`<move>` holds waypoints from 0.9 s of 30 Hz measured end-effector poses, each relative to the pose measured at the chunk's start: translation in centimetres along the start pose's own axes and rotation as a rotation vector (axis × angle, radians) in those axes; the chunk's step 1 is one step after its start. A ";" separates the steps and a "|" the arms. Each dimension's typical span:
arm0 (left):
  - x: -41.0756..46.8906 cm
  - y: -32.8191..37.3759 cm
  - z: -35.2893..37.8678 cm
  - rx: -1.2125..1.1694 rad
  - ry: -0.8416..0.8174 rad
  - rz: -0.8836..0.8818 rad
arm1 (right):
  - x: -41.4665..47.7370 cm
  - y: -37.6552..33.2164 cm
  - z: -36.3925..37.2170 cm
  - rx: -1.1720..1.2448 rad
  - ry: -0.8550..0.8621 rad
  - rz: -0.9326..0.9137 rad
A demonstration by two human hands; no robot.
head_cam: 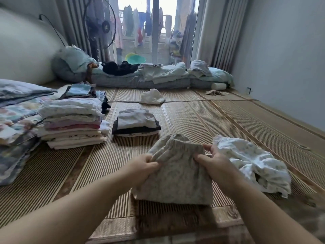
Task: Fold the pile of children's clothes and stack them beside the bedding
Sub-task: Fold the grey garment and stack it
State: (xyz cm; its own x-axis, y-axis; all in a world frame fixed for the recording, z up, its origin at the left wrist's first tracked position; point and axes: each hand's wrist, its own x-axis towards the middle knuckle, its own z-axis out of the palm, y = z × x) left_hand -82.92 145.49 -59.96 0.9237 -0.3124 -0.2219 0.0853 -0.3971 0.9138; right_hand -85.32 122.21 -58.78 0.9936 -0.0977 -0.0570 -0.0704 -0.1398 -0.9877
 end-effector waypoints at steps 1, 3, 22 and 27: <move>1.1 0.0 0.3 0.035 0.085 -0.016 | 1.0 0.8 0.2 -0.112 0.058 -0.016; 2.9 -0.6 0.9 0.163 0.241 -0.010 | 2.5 3.0 0.2 -0.472 0.117 -0.062; 3.1 -7.0 -1.8 0.915 -0.257 0.279 | 3.0 6.8 -2.7 -0.976 -0.410 -0.139; 0.5 -5.1 -3.2 0.382 -0.410 0.062 | 1.6 3.6 -3.1 -0.517 -0.535 0.012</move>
State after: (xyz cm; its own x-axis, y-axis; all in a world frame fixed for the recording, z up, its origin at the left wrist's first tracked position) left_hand -81.73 150.14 -63.65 0.6957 -0.6243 -0.3554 -0.1759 -0.6277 0.7583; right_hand -84.26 118.45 -61.93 0.8906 0.3725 -0.2609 0.0170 -0.6005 -0.7994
